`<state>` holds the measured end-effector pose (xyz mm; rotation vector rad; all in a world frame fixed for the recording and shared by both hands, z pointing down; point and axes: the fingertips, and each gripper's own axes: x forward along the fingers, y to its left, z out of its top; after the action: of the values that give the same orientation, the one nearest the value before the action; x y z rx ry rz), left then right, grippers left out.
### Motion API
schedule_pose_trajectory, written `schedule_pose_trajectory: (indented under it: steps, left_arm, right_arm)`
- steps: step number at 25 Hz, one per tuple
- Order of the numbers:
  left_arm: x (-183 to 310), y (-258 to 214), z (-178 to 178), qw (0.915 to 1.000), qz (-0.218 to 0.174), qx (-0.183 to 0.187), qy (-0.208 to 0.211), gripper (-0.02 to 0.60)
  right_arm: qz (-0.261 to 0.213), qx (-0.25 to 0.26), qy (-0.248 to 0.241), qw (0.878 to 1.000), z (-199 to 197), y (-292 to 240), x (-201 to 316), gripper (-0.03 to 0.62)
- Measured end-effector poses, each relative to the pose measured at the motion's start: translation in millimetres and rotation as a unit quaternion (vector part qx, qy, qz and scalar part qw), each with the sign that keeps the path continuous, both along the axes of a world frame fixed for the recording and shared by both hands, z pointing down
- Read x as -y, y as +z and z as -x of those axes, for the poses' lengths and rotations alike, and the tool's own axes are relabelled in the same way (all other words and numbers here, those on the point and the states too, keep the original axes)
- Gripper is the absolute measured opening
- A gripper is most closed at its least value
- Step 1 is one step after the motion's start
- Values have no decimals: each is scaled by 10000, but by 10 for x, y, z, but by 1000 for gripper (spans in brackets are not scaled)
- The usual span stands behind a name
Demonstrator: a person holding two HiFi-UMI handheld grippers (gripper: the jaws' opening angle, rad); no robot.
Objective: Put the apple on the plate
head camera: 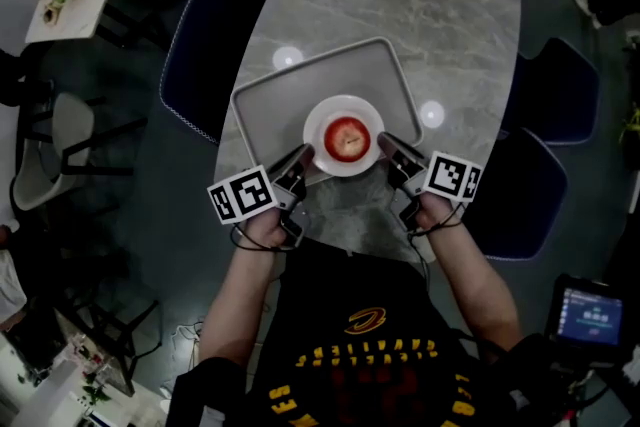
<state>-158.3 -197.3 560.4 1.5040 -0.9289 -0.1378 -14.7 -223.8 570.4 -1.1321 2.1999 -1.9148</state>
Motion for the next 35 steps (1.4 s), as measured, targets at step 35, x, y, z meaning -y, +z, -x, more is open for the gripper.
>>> schedule_pose_trajectory:
  steps: [35]
  left_arm:
    - [557,848,378,9964,823,223,-42,23]
  right_arm:
    - [386,-1094,-503,9920,370,781,691,37]
